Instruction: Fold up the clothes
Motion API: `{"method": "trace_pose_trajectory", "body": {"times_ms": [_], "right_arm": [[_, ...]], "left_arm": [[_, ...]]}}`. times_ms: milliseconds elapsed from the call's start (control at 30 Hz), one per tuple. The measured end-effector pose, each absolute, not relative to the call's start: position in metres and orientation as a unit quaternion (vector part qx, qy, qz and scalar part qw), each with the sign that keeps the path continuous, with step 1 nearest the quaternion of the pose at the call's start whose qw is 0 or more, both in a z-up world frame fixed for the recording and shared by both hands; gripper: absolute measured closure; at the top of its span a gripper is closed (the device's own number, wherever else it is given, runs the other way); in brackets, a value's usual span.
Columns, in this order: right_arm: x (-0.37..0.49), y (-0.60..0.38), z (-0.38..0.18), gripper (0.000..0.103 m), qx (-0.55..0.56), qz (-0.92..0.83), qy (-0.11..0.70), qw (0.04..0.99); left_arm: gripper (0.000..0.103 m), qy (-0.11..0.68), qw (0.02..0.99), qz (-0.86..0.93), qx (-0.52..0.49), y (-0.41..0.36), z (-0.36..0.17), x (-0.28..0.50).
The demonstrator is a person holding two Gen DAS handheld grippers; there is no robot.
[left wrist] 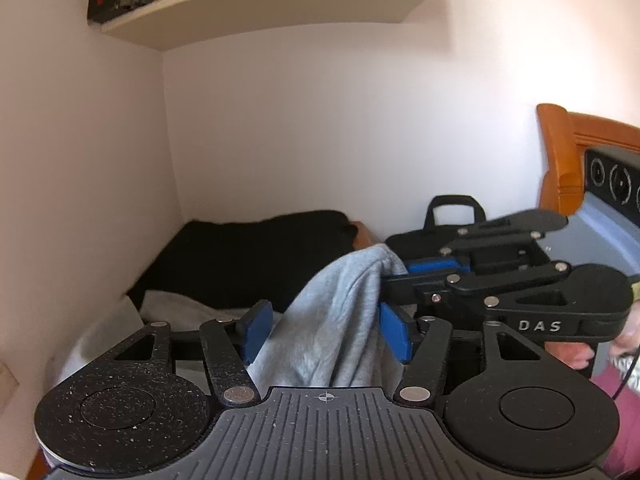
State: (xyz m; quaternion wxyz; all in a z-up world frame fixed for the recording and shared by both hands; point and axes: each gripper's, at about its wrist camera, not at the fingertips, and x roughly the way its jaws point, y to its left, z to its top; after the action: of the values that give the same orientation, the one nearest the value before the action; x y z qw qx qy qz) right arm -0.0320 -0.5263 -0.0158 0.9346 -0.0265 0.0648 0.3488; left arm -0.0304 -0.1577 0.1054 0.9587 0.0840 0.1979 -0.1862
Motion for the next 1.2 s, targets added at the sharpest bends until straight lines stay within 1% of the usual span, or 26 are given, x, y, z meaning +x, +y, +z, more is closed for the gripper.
{"method": "trace_pose_trajectory", "body": {"times_ms": [100,167,200,233,267,333,400,567,633,700,767,867,933,967,1033,1167,1200], "right_arm": [[-0.033,-0.519,0.000,0.097,-0.035,0.374,0.045,0.926],[-0.032,-0.511,0.009,0.097,-0.038,0.386,0.044,0.921],[-0.031,-0.505,0.011,0.097,-0.043,0.392,0.050,0.918],[-0.029,-0.499,0.013,0.096,-0.047,0.398,0.057,0.915],[-0.031,-0.500,0.014,0.094,-0.051,0.399,0.061,0.913],[-0.029,-0.499,0.013,0.093,-0.048,0.393,0.070,0.916],[-0.027,-0.507,0.012,0.088,-0.036,0.387,0.077,0.918],[-0.014,-0.533,-0.007,0.087,-0.050,0.329,0.109,0.937],[-0.007,-0.541,-0.017,0.085,-0.053,0.326,0.124,0.936],[-0.006,-0.542,-0.026,0.074,-0.058,0.335,0.136,0.931],[-0.004,-0.538,-0.034,0.071,-0.068,0.344,0.148,0.925],[0.000,-0.520,-0.042,0.070,-0.092,0.358,0.160,0.915],[0.008,-0.501,-0.042,0.066,-0.109,0.368,0.162,0.909],[0.003,-0.492,-0.043,0.062,-0.118,0.371,0.161,0.907],[0.005,-0.478,-0.044,0.059,-0.136,0.379,0.161,0.901],[0.012,-0.451,-0.042,0.059,-0.179,0.372,0.160,0.897],[0.016,-0.449,-0.040,0.065,-0.177,0.374,0.162,0.896]], "left_arm": [[0.041,0.192,0.961,-0.181,0.081,-0.153,0.111,-0.033],[0.058,0.187,0.964,-0.176,0.073,-0.146,0.113,-0.036],[0.079,0.186,0.965,-0.173,0.066,-0.142,0.115,-0.038],[0.095,0.189,0.966,-0.165,0.059,-0.138,0.115,-0.039],[0.095,0.193,0.968,-0.154,0.050,-0.134,0.116,-0.040],[0.095,0.192,0.972,-0.124,0.046,-0.124,0.116,-0.044],[0.095,0.191,0.976,-0.099,0.032,-0.106,0.115,-0.048],[0.095,0.206,0.977,-0.050,-0.007,-0.057,0.105,-0.060],[0.095,0.218,0.975,-0.035,-0.027,-0.041,0.097,-0.062],[0.095,0.228,0.972,-0.029,-0.040,-0.030,0.088,-0.064],[0.095,0.231,0.971,-0.029,-0.045,-0.027,0.083,-0.065],[0.095,0.226,0.972,-0.035,-0.052,-0.030,0.081,-0.068],[0.095,0.218,0.973,-0.039,-0.060,-0.029,0.078,-0.071],[0.095,0.215,0.974,-0.041,-0.063,-0.028,0.076,-0.073],[0.095,0.209,0.974,-0.046,-0.071,-0.028,0.073,-0.074],[0.095,0.203,0.974,-0.055,-0.088,-0.018,0.065,-0.067],[0.095,0.201,0.973,-0.058,-0.092,-0.015,0.064,-0.065]]}}
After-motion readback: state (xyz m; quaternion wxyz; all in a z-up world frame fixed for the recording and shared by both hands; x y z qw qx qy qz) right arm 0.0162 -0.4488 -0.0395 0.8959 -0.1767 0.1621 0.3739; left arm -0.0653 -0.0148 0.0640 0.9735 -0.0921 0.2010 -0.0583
